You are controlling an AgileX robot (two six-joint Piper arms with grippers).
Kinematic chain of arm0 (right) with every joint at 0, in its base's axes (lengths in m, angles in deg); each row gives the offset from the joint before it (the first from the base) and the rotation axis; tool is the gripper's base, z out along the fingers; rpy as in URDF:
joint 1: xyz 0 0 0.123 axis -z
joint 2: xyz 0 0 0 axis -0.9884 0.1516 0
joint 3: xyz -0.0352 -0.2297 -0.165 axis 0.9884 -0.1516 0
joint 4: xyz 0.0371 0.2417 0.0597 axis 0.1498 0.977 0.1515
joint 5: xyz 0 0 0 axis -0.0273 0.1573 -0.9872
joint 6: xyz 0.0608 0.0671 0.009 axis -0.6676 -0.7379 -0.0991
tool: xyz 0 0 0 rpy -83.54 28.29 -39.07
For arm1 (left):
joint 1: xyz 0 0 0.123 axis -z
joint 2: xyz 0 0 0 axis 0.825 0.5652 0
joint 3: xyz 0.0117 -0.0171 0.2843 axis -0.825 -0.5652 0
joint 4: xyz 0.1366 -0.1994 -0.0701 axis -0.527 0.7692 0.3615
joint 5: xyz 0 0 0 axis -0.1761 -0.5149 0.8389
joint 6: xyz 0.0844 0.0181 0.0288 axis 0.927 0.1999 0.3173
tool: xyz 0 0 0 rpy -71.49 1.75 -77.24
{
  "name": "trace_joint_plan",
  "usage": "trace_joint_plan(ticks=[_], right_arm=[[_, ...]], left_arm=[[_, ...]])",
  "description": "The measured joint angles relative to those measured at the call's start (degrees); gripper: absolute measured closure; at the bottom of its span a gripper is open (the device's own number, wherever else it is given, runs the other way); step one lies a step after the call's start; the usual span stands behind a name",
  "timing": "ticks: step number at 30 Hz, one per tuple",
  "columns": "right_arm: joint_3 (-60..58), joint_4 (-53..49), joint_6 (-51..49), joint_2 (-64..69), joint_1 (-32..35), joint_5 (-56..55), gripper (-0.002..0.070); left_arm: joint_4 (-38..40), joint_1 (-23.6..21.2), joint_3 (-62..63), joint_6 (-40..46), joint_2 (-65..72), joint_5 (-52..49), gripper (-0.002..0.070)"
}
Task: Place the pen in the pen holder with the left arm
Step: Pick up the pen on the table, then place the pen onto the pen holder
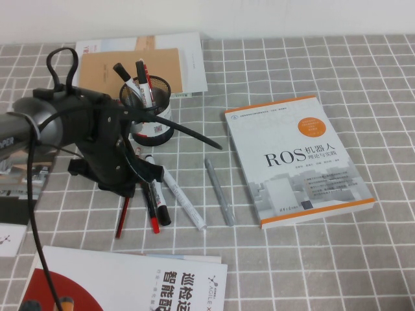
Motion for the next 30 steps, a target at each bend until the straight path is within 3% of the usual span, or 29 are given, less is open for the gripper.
trace_joint_plan(ticks=[11,22,26,30], right_arm=[[0.0,0.0,0.0,0.0,0.0,0.0,0.0691],[0.0,0.0,0.0,0.0,0.0,0.0,0.0691],[0.0,0.0,0.0,0.0,0.0,0.0,0.0691],[0.0,0.0,0.0,0.0,0.0,0.0,0.0691]], left_arm=[[0.3,0.0,-0.1,5.2,-1.3,-5.9,0.0654],[0.0,0.0,-3.1,6.2,-13.4,-9.8,0.0654],[0.0,0.0,-8.2,6.6,-20.9,-4.8,0.0655],[-0.2,0.0,-16.4,7.3,-29.4,8.7,0.0655]])
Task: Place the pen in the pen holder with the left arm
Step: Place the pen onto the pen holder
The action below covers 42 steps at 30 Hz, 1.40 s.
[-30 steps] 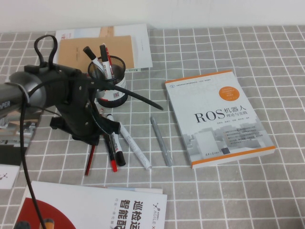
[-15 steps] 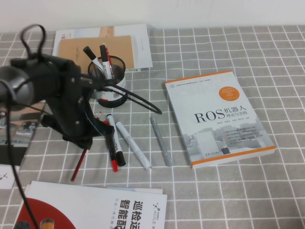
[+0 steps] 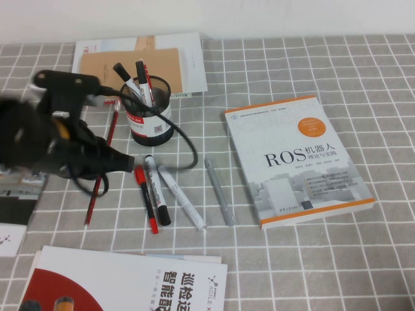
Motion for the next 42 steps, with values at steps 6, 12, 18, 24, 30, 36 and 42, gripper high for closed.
trace_joint_plan(ticks=[6,12,18,24,30,36,42], right_arm=[[0.0,0.0,0.0,0.0,0.0,0.0,0.0691],[0.0,0.0,0.0,0.0,0.0,0.0,0.0691],[0.0,0.0,0.0,0.0,0.0,0.0,0.0691],[0.0,0.0,0.0,0.0,0.0,0.0,0.0691],[0.0,0.0,0.0,0.0,0.0,0.0,0.0691],[0.0,0.0,0.0,0.0,0.0,0.0,0.0691],[0.0,0.0,0.0,0.0,0.0,0.0,0.0691]], left_arm=[[0.0,0.0,-12.6,0.1,-5.6,29.2,0.0655],[0.7,0.0,-15.6,0.1,-1.7,58.0,0.0655],[1.9,-1.8,-12.5,-1.0,8.3,73.6,0.0655],[0.4,-4.3,-4.3,-5.5,17.9,75.1,0.0655],[-0.2,-5.3,1.5,-7.4,24.6,75.8,0.0655],[-0.4,-5.9,4.7,-7.5,28.4,76.8,0.0655],[-0.6,-6.6,6.0,-7.5,30.4,77.1,0.0655]])
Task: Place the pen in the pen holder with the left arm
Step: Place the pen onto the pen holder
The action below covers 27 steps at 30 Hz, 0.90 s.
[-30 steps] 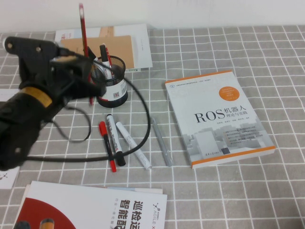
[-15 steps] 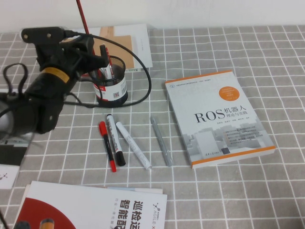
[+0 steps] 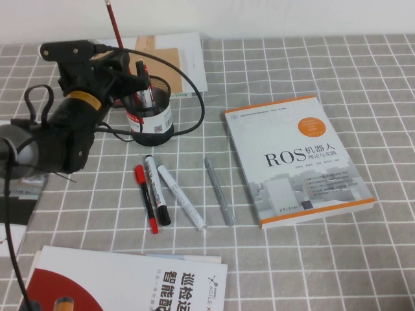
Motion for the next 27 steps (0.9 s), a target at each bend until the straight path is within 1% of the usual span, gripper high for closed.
trace_joint_plan(ticks=[4,6,8,13,16,19,23,25,27], right_arm=[[0.0,0.0,0.0,0.0,0.0,0.0,0.0691],[0.0,0.0,0.0,0.0,0.0,0.0,0.0691],[0.0,0.0,0.0,0.0,0.0,0.0,0.0691],[0.0,0.0,0.0,0.0,0.0,0.0,0.0691],[0.0,0.0,0.0,0.0,0.0,0.0,0.0691],[0.0,0.0,0.0,0.0,0.0,0.0,0.0691],[0.0,0.0,0.0,0.0,0.0,0.0,0.0691],[0.0,0.0,0.0,0.0,0.0,0.0,0.0691],[0.0,0.0,0.0,0.0,0.0,0.0,0.0691]], left_arm=[[0.1,-0.2,0.0,0.1,0.9,-0.3,0.0654],[0.1,-0.2,0.0,0.1,1.3,-0.8,0.0636],[0.1,-0.2,0.0,0.1,1.4,-1.5,0.059],[0.1,-0.2,0.2,0.1,1.7,-1.8,0.0383],[0.1,-0.2,0.3,0.1,1.7,-2.0,0.032],[0.0,-0.2,0.3,0.2,0.8,-2.8,0.0301],[-1.4,-0.2,-0.9,0.2,-3.4,-4.0,0.0302],[-2.4,0.1,-1.1,0.2,-6.3,-5.4,0.0313],[-3.9,0.6,-1.2,0.2,-9.7,-8.3,0.0344]])
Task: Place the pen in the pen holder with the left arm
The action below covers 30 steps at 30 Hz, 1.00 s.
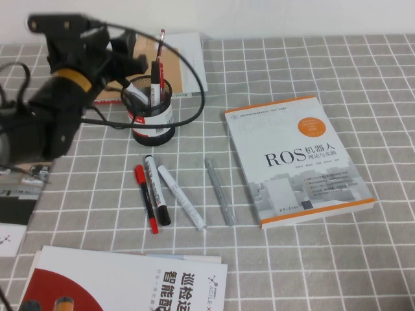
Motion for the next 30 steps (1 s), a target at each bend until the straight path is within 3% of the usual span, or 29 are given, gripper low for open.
trace_joint_plan(ticks=[3,6,9,30], right_arm=[[0.0,0.0,0.0,0.0,0.0,0.0,0.0691],[0.0,0.0,0.0,0.0,0.0,0.0,0.0691],[0.0,0.0,0.0,0.0,0.0,0.0,0.0691],[0.0,0.0,0.0,0.0,0.0,0.0,0.0691]], left_arm=[[-2.4,1.7,-0.1,0.0,-4.6,-6.4,0.0441],[-5.1,3.8,-0.1,-0.3,-9.2,-14.6,0.0589],[-6.1,5.7,-0.7,-0.6,-14.3,-20.8,0.0652],[-6.4,7.1,-45.3,-8.8,-70.1,-23.7,0.0675]])
